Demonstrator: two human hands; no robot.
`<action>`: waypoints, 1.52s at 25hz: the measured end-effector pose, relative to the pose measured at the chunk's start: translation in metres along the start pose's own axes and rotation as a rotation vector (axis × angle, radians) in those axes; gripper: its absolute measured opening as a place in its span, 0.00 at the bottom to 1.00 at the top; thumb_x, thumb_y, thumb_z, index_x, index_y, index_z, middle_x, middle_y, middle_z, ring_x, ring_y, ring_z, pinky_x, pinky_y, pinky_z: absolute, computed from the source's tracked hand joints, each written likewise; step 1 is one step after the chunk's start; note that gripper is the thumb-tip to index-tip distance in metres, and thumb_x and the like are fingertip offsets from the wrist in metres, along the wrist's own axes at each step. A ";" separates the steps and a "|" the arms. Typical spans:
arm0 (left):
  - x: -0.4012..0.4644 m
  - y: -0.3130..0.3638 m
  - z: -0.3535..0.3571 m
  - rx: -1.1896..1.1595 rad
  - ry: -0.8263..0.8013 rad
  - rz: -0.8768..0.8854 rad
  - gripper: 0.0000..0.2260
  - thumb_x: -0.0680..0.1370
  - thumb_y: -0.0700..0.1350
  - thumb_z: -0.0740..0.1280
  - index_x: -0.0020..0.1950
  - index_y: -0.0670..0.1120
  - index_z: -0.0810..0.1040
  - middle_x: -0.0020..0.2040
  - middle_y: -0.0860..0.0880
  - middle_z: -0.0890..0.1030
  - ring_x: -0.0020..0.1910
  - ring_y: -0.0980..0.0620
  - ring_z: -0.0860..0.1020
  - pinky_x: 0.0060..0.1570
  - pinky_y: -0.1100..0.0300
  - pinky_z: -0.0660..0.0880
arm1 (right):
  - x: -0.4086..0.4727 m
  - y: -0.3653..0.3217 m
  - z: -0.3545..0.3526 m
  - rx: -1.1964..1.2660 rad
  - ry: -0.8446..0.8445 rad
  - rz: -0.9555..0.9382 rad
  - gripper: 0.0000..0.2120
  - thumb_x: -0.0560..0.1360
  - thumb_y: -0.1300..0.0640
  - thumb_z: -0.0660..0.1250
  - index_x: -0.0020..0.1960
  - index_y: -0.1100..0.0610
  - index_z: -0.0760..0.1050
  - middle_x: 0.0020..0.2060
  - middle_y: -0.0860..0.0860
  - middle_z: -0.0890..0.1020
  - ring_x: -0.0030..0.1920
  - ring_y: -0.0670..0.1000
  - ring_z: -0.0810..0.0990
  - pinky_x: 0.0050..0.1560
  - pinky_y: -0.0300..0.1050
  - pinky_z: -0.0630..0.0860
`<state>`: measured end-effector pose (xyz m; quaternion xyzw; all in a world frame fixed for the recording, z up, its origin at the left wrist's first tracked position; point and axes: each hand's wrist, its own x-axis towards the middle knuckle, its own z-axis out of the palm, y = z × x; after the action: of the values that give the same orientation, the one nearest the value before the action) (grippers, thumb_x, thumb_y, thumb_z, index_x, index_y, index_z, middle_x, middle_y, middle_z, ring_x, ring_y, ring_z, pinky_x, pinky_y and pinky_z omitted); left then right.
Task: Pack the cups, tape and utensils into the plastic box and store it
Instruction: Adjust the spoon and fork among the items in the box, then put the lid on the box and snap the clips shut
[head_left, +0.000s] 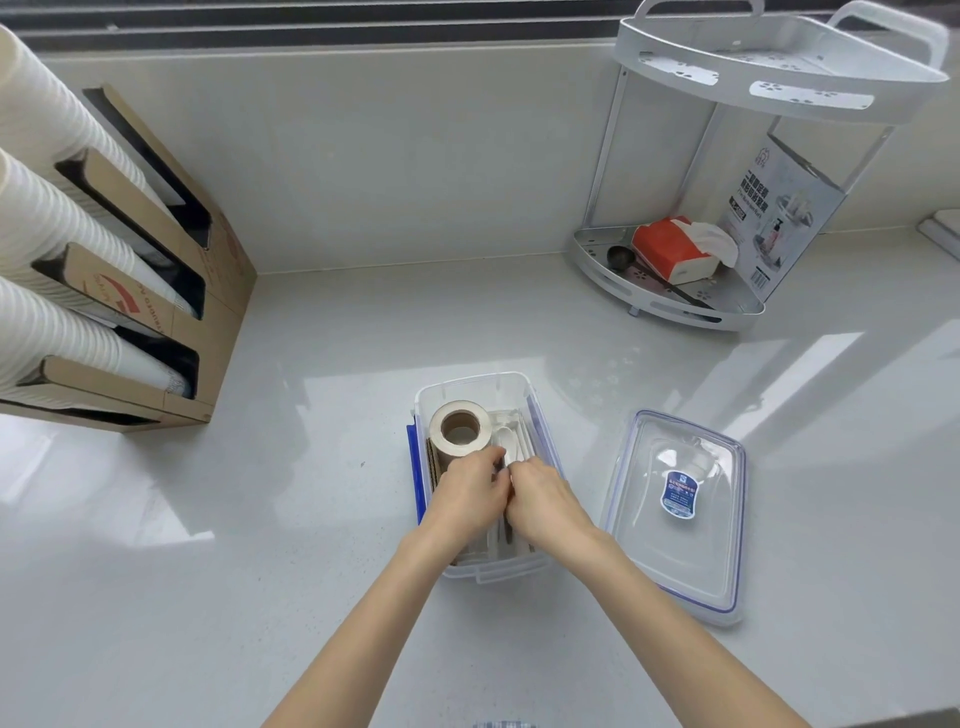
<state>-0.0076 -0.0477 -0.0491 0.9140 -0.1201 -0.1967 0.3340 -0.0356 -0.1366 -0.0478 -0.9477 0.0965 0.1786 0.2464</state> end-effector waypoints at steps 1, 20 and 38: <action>0.000 0.000 -0.001 -0.004 0.008 -0.003 0.13 0.75 0.41 0.56 0.55 0.39 0.74 0.54 0.39 0.81 0.54 0.41 0.78 0.55 0.49 0.74 | 0.000 0.001 -0.001 0.026 0.016 -0.009 0.16 0.75 0.66 0.53 0.60 0.64 0.72 0.60 0.62 0.74 0.60 0.62 0.73 0.56 0.51 0.72; 0.005 0.093 0.087 -0.037 0.035 0.100 0.19 0.77 0.41 0.56 0.68 0.40 0.64 0.70 0.43 0.68 0.68 0.46 0.67 0.66 0.59 0.61 | -0.043 0.172 -0.063 0.275 0.246 0.419 0.21 0.77 0.56 0.57 0.67 0.63 0.64 0.64 0.63 0.69 0.66 0.62 0.68 0.64 0.53 0.67; 0.003 0.101 0.132 -0.045 -0.020 -0.215 0.18 0.75 0.40 0.58 0.64 0.37 0.64 0.70 0.41 0.62 0.68 0.42 0.60 0.64 0.55 0.62 | -0.045 0.193 -0.047 0.319 0.286 0.398 0.24 0.77 0.64 0.56 0.71 0.66 0.56 0.63 0.64 0.62 0.62 0.64 0.63 0.62 0.51 0.64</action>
<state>-0.0713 -0.1987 -0.0757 0.9118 -0.0203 -0.2430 0.3304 -0.1149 -0.3218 -0.0753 -0.8749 0.3413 0.0705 0.3362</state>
